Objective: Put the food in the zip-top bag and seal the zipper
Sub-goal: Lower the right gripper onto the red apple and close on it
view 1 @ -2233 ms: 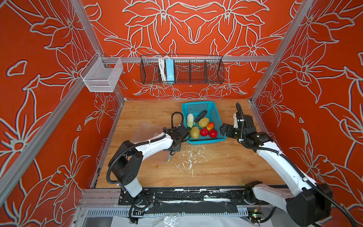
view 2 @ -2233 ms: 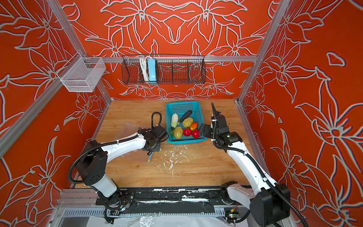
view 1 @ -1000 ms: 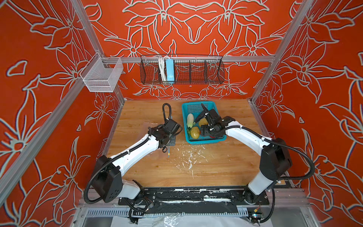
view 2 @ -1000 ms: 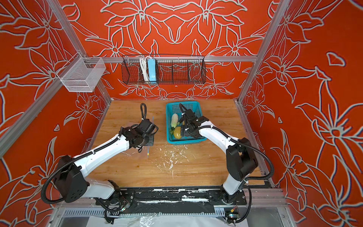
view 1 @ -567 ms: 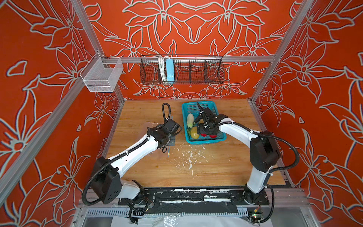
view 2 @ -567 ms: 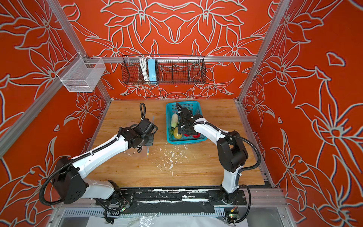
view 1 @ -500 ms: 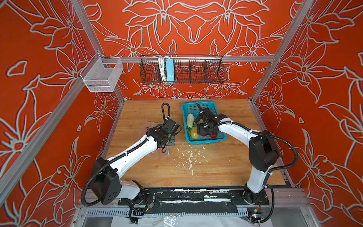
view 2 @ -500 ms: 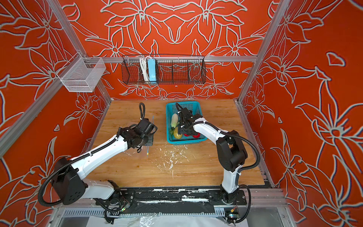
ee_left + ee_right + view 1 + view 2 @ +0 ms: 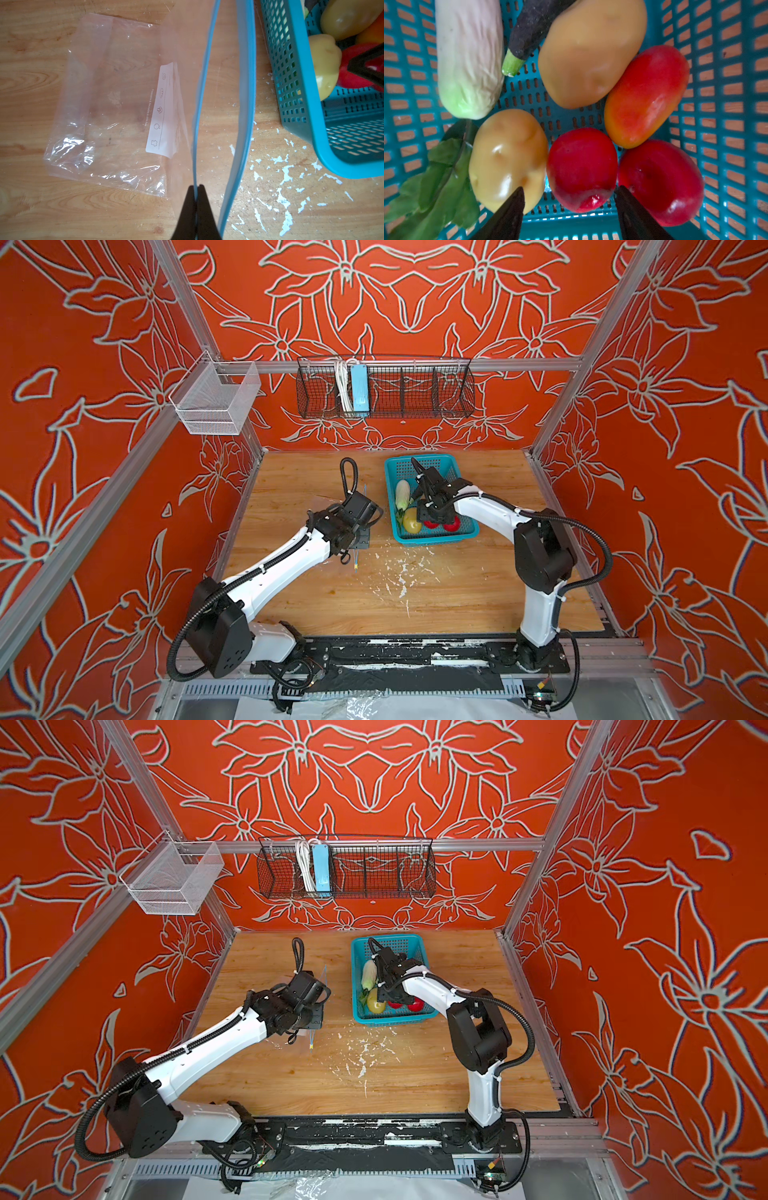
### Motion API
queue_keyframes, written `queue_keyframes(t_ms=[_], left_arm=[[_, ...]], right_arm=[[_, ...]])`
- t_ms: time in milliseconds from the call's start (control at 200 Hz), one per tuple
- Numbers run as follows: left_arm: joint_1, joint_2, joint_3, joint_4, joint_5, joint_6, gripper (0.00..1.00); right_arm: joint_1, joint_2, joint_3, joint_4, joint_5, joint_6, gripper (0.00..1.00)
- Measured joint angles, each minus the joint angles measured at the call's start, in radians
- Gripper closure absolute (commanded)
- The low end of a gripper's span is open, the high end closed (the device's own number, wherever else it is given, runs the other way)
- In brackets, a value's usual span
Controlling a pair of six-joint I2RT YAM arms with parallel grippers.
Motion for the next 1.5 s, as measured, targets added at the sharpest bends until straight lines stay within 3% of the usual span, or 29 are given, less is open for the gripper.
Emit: queue_keyframes(t_ms=[290,691,1216,1296,1501], left_arm=[[0.000,-0.012,-0.019,-0.007,0.000,-0.014,1.00],[0.000,-0.018,-0.025,-0.007,0.000,-0.033,1.00],[0.000,-0.022,-0.034,-0.007,0.000,-0.041,1.00],[0.000,-0.023,-0.036,-0.006,-0.001,-0.045,1.00],[0.000,-0.030,-0.053,-0.005,-0.003,-0.056,1.00]], right_arm=[[-0.003,0.016,-0.003,0.023,0.004,0.019,0.34],[-0.013,0.049,-0.003,0.044,0.004,0.019,0.28],[-0.019,0.070,-0.003,0.074,0.003,0.019,0.34],[-0.019,0.070,-0.003,0.076,0.003,0.018,0.39],[-0.019,0.070,-0.006,0.081,0.003,0.018,0.42]])
